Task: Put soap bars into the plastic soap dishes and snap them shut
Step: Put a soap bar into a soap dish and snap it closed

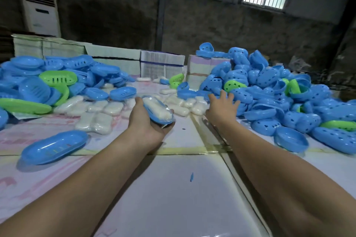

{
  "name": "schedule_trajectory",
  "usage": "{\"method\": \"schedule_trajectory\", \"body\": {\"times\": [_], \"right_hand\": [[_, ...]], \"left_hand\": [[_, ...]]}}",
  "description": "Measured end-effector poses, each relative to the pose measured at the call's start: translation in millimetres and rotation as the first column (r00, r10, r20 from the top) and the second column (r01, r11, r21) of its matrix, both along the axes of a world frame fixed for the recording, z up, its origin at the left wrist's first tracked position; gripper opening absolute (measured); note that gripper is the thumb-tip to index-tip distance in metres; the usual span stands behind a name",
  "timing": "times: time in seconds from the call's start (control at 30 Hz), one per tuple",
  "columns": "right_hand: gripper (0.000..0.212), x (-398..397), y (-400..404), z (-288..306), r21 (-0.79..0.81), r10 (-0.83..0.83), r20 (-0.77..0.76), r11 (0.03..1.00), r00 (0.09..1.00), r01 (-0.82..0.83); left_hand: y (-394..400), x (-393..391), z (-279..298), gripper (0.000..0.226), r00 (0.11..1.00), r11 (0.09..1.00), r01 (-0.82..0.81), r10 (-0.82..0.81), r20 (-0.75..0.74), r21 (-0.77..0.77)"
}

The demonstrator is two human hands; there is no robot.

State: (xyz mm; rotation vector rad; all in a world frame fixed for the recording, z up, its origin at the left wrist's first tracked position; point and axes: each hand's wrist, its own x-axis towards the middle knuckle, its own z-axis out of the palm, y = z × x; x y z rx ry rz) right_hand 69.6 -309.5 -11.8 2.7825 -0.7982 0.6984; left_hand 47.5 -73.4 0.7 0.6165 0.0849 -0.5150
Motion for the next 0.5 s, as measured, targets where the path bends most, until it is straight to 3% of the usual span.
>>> {"method": "schedule_trajectory", "body": {"times": [0.17, 0.3, 0.5], "right_hand": [[0.031, 12, -35, -5, -0.289, -0.119, -0.225, 0.956, 0.967, 0.051], [0.033, 20, -50, -7, -0.482, -0.188, -0.32, 0.876, 0.929, 0.011], [0.031, 17, -58, -2, -0.619, -0.241, -0.321, 0.785, 0.916, -0.01]], "left_hand": [[-3, -2, 2, 0.047, 1.0, 1.0, 0.019, -0.019, -0.018, -0.006], [-1, 0, 3, 0.047, 1.0, 1.0, 0.013, -0.012, -0.005, 0.014], [1, 1, 5, 0.047, 1.0, 0.999, -0.005, 0.005, -0.005, 0.037]]}}
